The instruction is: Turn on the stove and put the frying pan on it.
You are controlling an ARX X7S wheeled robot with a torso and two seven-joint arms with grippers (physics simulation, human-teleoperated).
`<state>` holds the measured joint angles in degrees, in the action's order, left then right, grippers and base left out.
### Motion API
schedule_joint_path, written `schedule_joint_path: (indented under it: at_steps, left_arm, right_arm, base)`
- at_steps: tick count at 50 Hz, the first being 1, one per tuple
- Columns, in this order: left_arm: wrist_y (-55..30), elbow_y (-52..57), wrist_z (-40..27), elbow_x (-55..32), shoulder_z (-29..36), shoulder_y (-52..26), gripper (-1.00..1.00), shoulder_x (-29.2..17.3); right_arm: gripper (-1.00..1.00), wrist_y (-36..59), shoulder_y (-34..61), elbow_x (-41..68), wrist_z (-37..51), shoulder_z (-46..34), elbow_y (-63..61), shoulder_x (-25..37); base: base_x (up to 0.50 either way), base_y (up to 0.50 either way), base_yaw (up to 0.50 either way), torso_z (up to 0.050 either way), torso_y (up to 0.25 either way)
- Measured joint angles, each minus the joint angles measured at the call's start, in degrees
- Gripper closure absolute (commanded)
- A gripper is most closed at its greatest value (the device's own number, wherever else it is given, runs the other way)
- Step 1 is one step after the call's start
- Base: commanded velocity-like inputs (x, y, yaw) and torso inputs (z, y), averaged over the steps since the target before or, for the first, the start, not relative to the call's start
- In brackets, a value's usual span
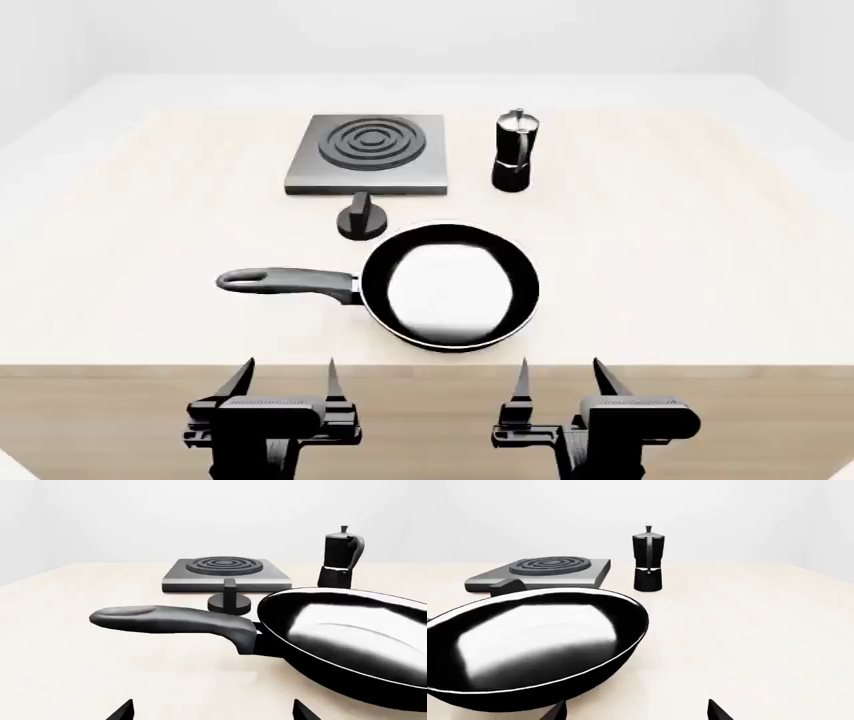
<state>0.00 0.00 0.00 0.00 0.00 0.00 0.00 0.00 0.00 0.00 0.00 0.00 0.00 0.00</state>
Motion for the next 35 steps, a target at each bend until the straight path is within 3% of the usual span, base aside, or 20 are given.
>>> schedule_joint_path:
  at_steps: [16,20,28,35]
  left_arm:
    - [-2.18,0.97,-3.84,-0.74,3.51,0.06,-1.0,-2.41]
    - [-10.21,7.67,-4.44,-0.61,4.63,-1.82,-1.0,-3.18]
    - [-34.73,23.91,-3.92,-1.32,5.75,-13.71,-1.0,-4.72]
    - [-44.3,29.81,-3.85,-1.86,6.1,-19.04,-1.0,-5.69]
  right_arm:
    - [-1.0,0.18,-1.09,1.32,2.89,-3.43,-2.81,2.43]
    - [-1.0,6.5,0.42,3.11,3.17,-4.05,-9.09,3.54]
    - [-1.0,29.85,11.47,6.57,4.35,-3.84,-25.77,6.36]
    - [-1.0,39.36,16.63,8.1,5.01,-2.97,-31.95,7.82]
  base:
    - [0.0,0.0,0.0,0.0,0.0]
    - [0.0,0.0,0.0,0.0,0.0]
    - [0.0,0.0,0.0,0.0,0.0]
    - [0.0,0.0,0.0,0.0,0.0]
